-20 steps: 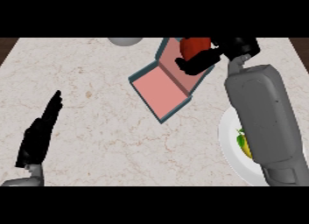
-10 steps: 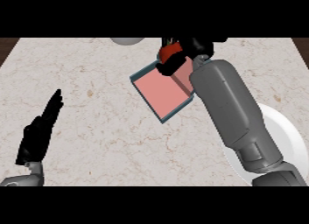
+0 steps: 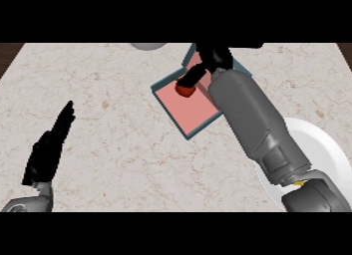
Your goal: Pick the bell pepper from the plate and place it in the cardboard box
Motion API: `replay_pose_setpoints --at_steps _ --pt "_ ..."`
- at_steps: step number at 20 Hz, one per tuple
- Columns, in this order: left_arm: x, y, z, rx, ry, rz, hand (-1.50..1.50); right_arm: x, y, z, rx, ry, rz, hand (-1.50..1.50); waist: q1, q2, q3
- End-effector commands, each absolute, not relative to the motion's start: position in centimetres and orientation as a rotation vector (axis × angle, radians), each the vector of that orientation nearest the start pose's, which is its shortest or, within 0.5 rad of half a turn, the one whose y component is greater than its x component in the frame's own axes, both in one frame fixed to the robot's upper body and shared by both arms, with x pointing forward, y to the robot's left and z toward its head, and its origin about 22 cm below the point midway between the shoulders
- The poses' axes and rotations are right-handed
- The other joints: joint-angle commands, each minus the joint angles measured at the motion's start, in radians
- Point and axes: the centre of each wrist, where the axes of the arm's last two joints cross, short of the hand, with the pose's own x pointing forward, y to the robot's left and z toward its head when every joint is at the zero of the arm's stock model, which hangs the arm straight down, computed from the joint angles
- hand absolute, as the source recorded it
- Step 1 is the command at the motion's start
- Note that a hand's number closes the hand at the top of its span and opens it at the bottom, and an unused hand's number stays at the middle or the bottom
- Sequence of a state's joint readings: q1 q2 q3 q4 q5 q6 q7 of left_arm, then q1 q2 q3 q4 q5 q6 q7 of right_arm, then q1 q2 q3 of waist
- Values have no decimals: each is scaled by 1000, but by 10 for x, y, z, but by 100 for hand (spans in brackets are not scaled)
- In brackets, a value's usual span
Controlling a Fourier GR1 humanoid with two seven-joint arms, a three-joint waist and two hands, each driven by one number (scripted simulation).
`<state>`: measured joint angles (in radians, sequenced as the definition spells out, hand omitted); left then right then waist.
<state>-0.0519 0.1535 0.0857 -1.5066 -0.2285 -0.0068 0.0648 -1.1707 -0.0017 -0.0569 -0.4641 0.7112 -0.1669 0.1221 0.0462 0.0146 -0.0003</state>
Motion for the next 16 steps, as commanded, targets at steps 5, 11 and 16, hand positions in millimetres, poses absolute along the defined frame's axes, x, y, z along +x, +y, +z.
replay_pose_setpoints --at_steps 5,11,16 --pt "245 268 -1 323 -1480 -238 0 452 -94 115 -529 -1678 397 -150 13 6 1" --pt "244 288 19 372 -1464 -216 0 459 -129 125 -338 -1747 135 -150 -16 -7 2" --pt "242 297 12 387 -1451 -215 0 468 -198 150 -369 -1772 -33 -150 -29 -9 1"
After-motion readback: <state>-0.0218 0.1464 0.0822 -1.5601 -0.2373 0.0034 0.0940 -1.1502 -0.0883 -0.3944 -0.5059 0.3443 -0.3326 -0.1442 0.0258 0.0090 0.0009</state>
